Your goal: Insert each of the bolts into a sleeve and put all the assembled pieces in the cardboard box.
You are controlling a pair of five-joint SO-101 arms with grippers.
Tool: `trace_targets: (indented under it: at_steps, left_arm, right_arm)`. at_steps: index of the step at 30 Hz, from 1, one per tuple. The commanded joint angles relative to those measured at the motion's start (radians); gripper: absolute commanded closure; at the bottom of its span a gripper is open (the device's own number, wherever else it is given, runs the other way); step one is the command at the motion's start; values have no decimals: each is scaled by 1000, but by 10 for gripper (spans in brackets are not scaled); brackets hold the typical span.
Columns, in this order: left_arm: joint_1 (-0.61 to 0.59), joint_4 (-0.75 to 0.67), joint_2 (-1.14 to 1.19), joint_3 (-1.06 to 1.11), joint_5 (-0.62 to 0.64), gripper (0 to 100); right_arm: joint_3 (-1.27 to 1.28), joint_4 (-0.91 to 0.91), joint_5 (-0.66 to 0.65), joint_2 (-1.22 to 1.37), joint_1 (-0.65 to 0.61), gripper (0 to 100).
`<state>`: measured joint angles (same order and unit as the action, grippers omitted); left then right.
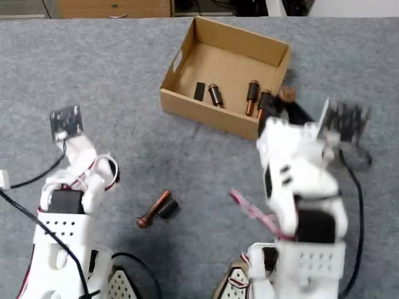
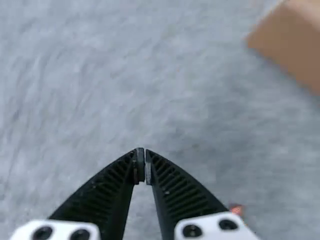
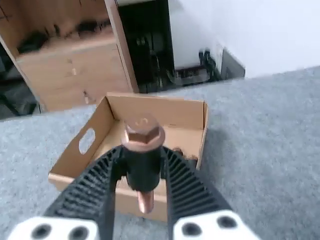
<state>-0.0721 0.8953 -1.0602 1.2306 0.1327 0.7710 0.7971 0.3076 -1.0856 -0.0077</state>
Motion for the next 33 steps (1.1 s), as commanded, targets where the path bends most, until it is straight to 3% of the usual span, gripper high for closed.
trace_targets:
  at_steps: [1, 6, 17, 29, 33]
  left_arm:
    - [-49, -147, -8, 170, -5, 982]
    - [-68, -269, -8, 311, 2, 982]
    - [-63, -281, -8, 299, 0, 982]
    - [-61, -281, -8, 301, -2, 982]
    - [-61, -281, -8, 301, -3, 982]
  right_arm:
    - [-278, -40, 3, 300, -7, 998]
    - [-588, 18, -14, 687, -25, 998]
    - [-1241, 288, -107, 1504, -31, 998]
    - [-1989, 554, -135, 2207, -33, 993]
    - [-2192, 680, -183, 2365, -42, 878]
